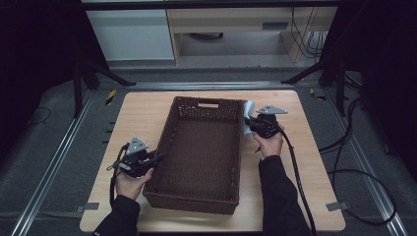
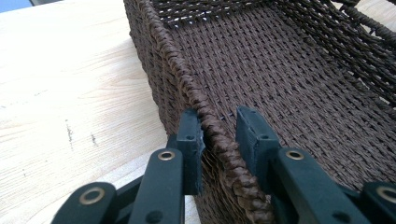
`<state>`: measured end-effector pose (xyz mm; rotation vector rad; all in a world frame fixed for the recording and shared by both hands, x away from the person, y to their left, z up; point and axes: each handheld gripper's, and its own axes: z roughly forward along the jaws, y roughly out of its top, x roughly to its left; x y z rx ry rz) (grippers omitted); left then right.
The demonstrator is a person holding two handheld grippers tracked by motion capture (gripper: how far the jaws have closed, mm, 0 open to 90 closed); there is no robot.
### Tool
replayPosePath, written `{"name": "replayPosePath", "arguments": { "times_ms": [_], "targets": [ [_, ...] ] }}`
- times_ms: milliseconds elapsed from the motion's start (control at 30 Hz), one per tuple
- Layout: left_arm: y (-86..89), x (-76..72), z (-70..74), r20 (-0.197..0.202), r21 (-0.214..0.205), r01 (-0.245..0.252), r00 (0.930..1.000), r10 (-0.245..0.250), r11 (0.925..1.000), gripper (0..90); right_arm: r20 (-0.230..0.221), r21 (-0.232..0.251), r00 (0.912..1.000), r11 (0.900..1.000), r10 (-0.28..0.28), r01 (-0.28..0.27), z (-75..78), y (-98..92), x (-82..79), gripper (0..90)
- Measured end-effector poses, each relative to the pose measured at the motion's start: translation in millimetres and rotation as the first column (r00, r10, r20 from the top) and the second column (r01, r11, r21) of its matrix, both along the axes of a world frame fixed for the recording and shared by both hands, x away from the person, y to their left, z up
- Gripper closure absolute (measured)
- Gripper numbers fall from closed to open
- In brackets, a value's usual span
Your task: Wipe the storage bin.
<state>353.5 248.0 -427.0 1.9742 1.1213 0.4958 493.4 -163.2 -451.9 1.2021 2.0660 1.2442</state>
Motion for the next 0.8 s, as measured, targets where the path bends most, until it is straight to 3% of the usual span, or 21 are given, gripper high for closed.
{"name": "replayPosePath", "arguments": {
  "times_ms": [67,267,333,400,500,667,800],
  "targets": [
    [-0.6,1.5,-0.1,0.002,-0.002,-0.003,1.0,0.003,1.0,71.0,-0.03,-0.035,0.9995,0.9993,0.01,-0.011,-8.5,1.5,-0.5,83.4],
    [-2.5,5.6,-0.2,0.011,0.002,-0.009,0.9999,0.009,1.0,70.1,-0.127,-0.073,0.9917,0.997,0.017,-0.027,-34.1,2.2,-1.4,83.2],
    [-4.9,4.5,1.0,0.03,0.032,-0.015,0.9995,0.014,0.9994,68.8,-0.148,-0.086,0.9886,0.9954,0.029,-0.042,-36.8,4.3,-1.0,83.1],
    [-4.6,4.4,1.1,0.036,0.036,-0.027,0.999,0.026,0.999,65.8,-0.157,-0.084,0.9868,0.9949,0.042,-0.056,-36.2,5.6,-1.5,83.1],
    [-2.4,4.5,1.3,0.037,0.035,-0.049,0.9982,0.048,0.9982,55.4,-0.136,-0.079,0.9893,0.9949,0.052,-0.063,-28.2,3.4,-5.0,83.1],
    [1.2,0.9,4.1,0.039,0.001,-0.044,0.9983,0.044,0.999,48.2,-0.026,0.014,0.998,0.9982,0.058,-0.058,3.1,-5.3,-13.2,83.1],
    [4.7,-8.2,7.4,0.024,0.0,-0.016,0.9996,0.016,0.9999,51.2,0.014,0.009,0.9964,0.9964,0.084,-0.084,19.6,-4.7,-20.5,83.1]
  ]
}}
